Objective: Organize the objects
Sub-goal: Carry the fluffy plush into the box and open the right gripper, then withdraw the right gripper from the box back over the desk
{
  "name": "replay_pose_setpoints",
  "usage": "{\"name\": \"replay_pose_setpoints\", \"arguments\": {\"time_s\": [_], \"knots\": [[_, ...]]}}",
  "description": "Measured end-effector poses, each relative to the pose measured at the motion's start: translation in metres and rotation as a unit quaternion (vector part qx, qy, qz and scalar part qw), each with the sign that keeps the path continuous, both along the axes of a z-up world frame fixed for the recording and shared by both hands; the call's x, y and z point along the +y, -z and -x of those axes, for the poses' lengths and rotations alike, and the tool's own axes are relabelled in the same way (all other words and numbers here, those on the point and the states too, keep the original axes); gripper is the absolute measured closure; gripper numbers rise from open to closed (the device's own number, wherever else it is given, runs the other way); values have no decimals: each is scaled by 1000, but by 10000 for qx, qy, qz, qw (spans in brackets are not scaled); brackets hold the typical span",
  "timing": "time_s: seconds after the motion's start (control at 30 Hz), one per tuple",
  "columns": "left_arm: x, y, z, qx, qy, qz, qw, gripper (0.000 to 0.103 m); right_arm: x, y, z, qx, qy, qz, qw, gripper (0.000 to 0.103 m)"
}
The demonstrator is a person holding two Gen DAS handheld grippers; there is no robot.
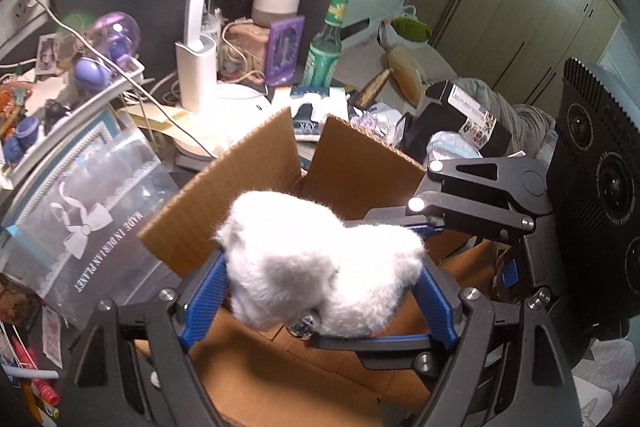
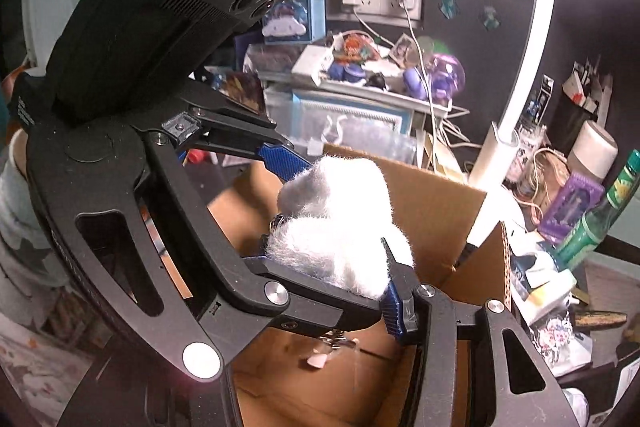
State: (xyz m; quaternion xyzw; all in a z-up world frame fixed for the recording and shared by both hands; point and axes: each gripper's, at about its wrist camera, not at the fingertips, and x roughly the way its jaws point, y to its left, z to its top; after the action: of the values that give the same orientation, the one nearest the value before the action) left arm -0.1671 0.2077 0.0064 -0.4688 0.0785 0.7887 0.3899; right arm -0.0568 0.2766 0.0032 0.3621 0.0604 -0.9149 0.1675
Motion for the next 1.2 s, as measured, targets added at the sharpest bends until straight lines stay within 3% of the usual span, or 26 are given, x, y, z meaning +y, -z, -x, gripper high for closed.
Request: {"name": "replay_pose_setpoints", "arguments": {"time_s": [0.1,0.33,0.4,0.63,0.97,1.2], "knots": [[5,4,2,-63,47,78,9999,19,0,3,1,-90,23,-99,9999,58],[9,6,0,-117,119,184,9997,13,-1,8,0,-108,94,-283,9995,41],[7,2,-3,-69,121,167,9998,7,-1,7,0,-81,111,-274,9995,41],[-8,-15,-17,137,145,-53,9998,7,-13,-4,-9,172,-38,-151,9997,41],[-99,-53,-61,840,-334,-621,9940,3,-78,-18,-34,709,-868,33,9937,41],[-178,-37,-91,1277,-1255,-554,9823,1,-142,2,-39,643,-1504,-62,9865,41]]}}
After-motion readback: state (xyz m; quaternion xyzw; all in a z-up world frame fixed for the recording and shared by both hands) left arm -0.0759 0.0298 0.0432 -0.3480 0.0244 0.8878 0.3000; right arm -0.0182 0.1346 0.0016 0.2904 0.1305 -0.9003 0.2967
